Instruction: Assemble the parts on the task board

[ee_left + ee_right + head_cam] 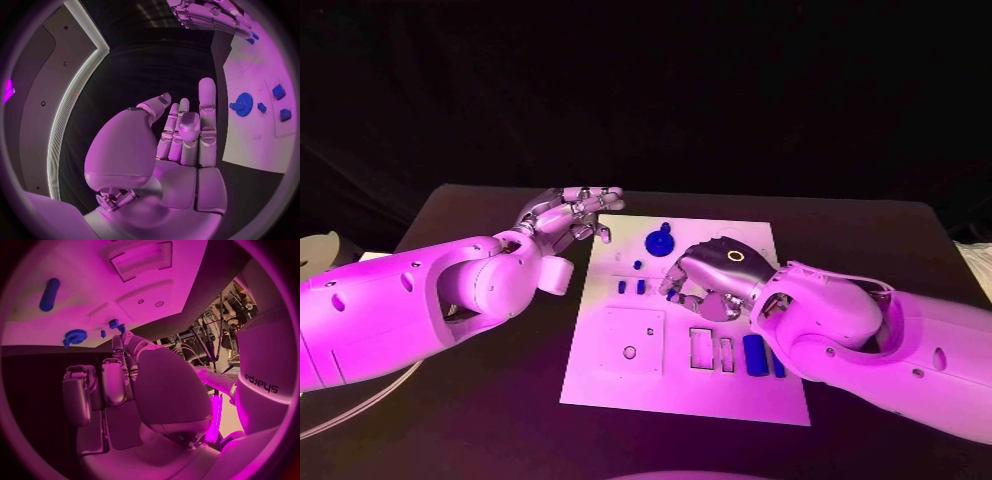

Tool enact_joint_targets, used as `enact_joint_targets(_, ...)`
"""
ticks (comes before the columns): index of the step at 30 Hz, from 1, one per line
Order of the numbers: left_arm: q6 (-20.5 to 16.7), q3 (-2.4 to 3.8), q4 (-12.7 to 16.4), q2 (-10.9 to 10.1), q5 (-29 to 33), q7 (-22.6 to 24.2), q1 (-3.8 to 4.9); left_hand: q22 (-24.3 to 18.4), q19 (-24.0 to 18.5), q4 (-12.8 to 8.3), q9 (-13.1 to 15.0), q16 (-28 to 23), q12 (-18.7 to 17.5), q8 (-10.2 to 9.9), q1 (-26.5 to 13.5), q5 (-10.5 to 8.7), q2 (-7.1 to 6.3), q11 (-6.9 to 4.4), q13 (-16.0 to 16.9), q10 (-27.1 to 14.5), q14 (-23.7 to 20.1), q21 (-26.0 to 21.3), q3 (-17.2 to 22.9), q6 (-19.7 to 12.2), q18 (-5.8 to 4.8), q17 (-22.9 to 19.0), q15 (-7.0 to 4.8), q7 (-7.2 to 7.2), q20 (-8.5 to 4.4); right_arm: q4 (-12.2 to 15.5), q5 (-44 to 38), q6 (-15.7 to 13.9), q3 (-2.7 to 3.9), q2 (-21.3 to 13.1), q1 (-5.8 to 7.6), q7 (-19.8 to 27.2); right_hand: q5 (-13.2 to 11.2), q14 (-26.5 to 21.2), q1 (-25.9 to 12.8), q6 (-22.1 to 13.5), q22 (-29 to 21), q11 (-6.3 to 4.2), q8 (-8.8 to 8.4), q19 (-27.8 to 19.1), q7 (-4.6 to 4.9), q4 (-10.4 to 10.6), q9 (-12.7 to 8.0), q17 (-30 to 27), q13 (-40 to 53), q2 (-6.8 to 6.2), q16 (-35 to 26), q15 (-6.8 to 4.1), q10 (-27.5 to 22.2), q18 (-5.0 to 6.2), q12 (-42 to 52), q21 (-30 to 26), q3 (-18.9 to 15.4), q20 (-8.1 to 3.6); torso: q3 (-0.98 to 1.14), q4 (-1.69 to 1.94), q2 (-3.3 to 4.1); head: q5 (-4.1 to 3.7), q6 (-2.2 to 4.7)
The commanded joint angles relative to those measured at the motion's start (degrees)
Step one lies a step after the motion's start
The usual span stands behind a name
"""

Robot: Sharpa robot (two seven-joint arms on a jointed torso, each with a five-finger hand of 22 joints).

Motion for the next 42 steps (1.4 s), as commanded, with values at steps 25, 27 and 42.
enact_joint_targets(25, 1.2, 0.02, 1.3, 0.2, 0.2, 0.1, -0.01, -0.1, 0.1, -0.1, -0.1, 0.0, 0.5, 0.1, 0.1, -0.18, 0.37, -0.01, 0.1, -0.4, -0.2, -0.2, -0.2, -0.4, 1.02, -0.1, 0.17, 0.02, 0.34, -5.0, -0.8, 3.6, -0.56, 6.2, -5.1, 2.0, 0.2, 3.0, -0.7, 0.0, 10.1, -0.22, 0.15, 3.8, 0.51, -0.5, 0.1, -0.1, -0.1, -0.35, -0.1, -0.12, 0.8, -0.03, 0.0, 0.0, 0.6, -0.17, -0.02, -0.08, 0.02, 2.36, -1.6)
enact_joint_targets(27, 1.2, 0.02, 1.3, 0.2, 0.2, 0.1, -0.01, -0.1, 0.1, -0.1, -0.1, 0.0, 0.5, 0.1, 0.1, -0.18, 0.37, -0.01, 0.1, -0.4, -0.2, -0.2, -0.2, -0.4, 1.02, -0.1, 0.17, 0.02, 0.34, -5.1, -0.9, 3.9, -0.59, 6.3, -5.11, 1.9, 0.2, 3.0, -0.7, 0.0, 10.1, -0.22, 0.15, 3.8, 0.51, -0.5, 0.1, -0.1, -0.1, -0.35, -0.1, -0.12, 0.8, -0.03, 0.0, 0.0, 0.6, -0.17, 0.0, -0.08, 0.04, 2.34, -1.7)
enact_joint_targets(42, 1.4, 0.01, 1.4, 0.1, 0.2, -0.1, -0.01, -0.1, 0.1, -0.1, -0.1, 0.0, 0.6, 0.1, 0.1, -0.18, 0.37, 0.0, 0.1, -0.4, -0.3, -0.3, -0.3, -0.4, 1.02, -0.2, 0.19, 0.03, 0.36, -5.9, -3.6, 5.6, -0.79, 7.2, -5.12, 0.3, 0.1, 3.0, -0.9, 0.0, 10.0, -0.16, 0.12, 3.8, 0.57, -0.5, 0.1, -0.2, -0.2, -0.34, -0.2, -0.06, 0.7, -0.02, 0.0, 0.0, 0.6, -0.13, 0.0, -0.07, 0.01, 2.29, -2.09)
